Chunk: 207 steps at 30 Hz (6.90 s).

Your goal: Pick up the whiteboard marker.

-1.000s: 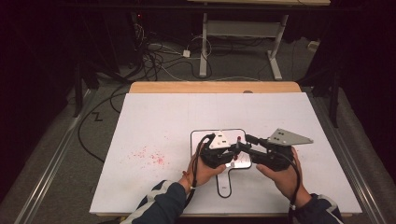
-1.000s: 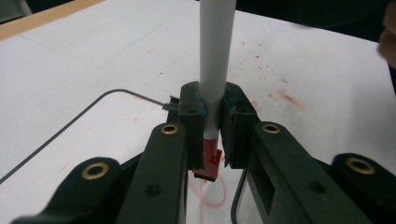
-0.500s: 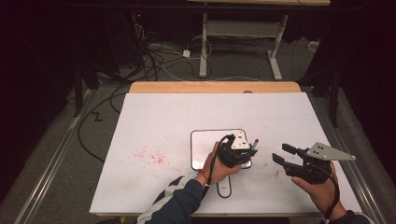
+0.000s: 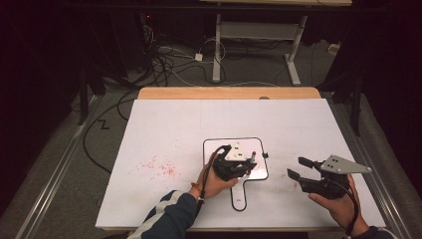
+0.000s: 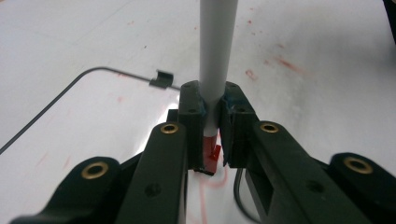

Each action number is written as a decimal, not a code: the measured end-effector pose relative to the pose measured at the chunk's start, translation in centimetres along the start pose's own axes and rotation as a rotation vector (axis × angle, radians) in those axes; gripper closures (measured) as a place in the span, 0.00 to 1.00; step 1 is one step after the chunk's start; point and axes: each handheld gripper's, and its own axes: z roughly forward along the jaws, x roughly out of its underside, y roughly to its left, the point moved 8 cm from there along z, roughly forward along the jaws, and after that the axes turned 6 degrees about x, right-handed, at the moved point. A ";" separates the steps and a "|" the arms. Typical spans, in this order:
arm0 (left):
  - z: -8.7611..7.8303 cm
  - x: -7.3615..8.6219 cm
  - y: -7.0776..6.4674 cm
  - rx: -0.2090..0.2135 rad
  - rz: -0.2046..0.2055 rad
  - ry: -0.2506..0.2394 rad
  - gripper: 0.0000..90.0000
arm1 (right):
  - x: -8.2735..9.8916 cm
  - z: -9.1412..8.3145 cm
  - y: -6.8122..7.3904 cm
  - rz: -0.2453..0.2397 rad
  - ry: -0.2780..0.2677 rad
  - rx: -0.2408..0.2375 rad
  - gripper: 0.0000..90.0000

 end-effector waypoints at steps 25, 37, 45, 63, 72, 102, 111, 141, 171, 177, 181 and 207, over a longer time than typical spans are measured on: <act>-7.1 4.8 3.2 -0.087 -0.040 -0.019 0.88 | 1.1 1.1 1.0 -0.114 0.066 -0.003 0.44; -5.6 4.1 2.1 -0.053 -0.039 -0.057 0.88 | 1.1 1.6 1.3 -0.128 0.084 -0.009 0.43; -1.4 1.4 0.3 0.003 0.004 -0.062 0.88 | 1.4 1.8 1.5 -0.131 0.096 -0.021 0.43; 3.8 -2.4 -1.3 0.027 0.070 0.016 0.88 | 1.8 1.5 0.7 -0.125 0.101 -0.004 0.43; 0.6 -0.2 -0.8 0.027 0.044 0.004 0.88 | 1.6 1.4 0.7 -0.125 0.097 0.002 0.43; -4.0 3.1 0.4 -0.014 0.017 -0.042 0.88 | 1.6 1.8 1.2 -0.144 0.107 -0.002 0.43; 0.3 0.5 -1.3 0.028 0.034 -0.058 0.88 | 1.6 1.7 1.1 -0.145 0.107 -0.003 0.43; -8.9 6.1 2.6 -0.116 -0.063 -0.002 0.88 | 1.7 1.8 1.3 -0.147 0.117 -0.003 0.43; 0.8 -0.4 0.9 0.005 0.033 -0.011 0.88 | 1.9 2.0 1.4 -0.156 0.125 -0.017 0.43; 4.1 -2.7 0.1 0.037 0.069 0.006 0.88 | 1.9 1.9 1.1 -0.153 0.121 -0.013 0.43; 5.5 -3.7 0.0 0.038 0.077 0.007 0.87 | 2.0 1.7 0.8 -0.154 0.118 -0.008 0.43; -2.2 1.5 2.0 -0.046 0.022 0.007 0.88 | 1.9 1.7 0.8 -0.153 0.115 -0.004 0.43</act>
